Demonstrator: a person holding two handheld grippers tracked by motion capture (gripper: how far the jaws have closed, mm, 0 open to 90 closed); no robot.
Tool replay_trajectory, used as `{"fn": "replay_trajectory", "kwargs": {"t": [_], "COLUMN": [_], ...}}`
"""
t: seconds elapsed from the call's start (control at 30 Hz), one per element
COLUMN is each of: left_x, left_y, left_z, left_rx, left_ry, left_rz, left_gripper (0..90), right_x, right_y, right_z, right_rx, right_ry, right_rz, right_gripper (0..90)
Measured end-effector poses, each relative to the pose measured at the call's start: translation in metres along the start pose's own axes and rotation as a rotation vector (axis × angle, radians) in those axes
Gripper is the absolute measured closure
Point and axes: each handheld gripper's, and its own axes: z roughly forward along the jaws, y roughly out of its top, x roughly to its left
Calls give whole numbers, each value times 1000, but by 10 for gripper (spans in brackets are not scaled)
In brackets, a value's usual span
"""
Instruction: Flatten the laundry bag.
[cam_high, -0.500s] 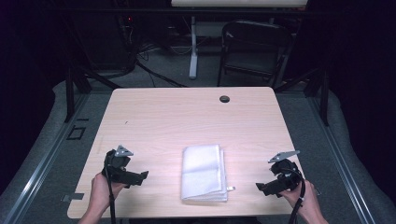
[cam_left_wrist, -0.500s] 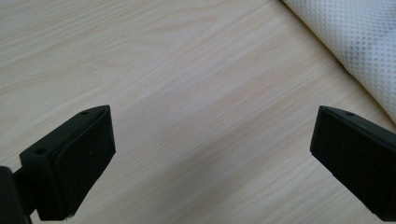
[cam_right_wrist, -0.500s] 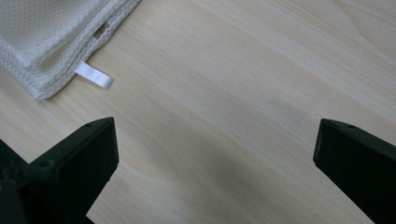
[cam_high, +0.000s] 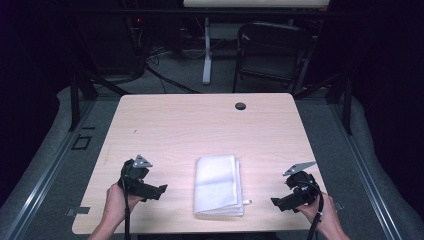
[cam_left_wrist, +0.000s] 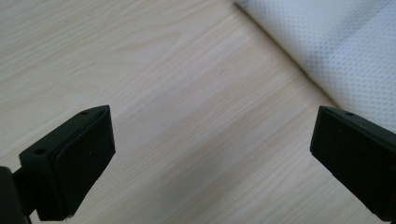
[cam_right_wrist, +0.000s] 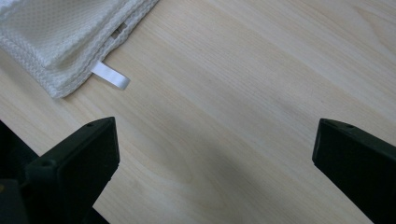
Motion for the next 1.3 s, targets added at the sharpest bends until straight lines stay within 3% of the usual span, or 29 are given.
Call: {"fn": "replay_trajectory", "kwargs": {"t": [0.43, 0.8, 1.07, 1.17, 1.3], "left_x": [-46, -74, -98, -111, -125], "left_y": [24, 37, 44, 46, 47], "left_z": [18, 36, 48, 53, 63], "left_rx": [4, 32, 29, 35, 68], "left_ry": [-70, -150, -187, -177, -233], "left_rz": [130, 229, 283, 332, 364], "left_gripper": [2, 0, 0, 2, 31], "right_x": [3, 6, 7, 7, 8], "right_y": [3, 4, 4, 4, 4], "right_z": [3, 4, 5, 5, 5], "right_rx": [-8, 5, 6, 12, 20], "right_ry": [29, 46, 50, 49, 51], "right_rz": [-5, -10, -14, -13, -18], "right_gripper": [11, 15, 21, 23, 32]}}
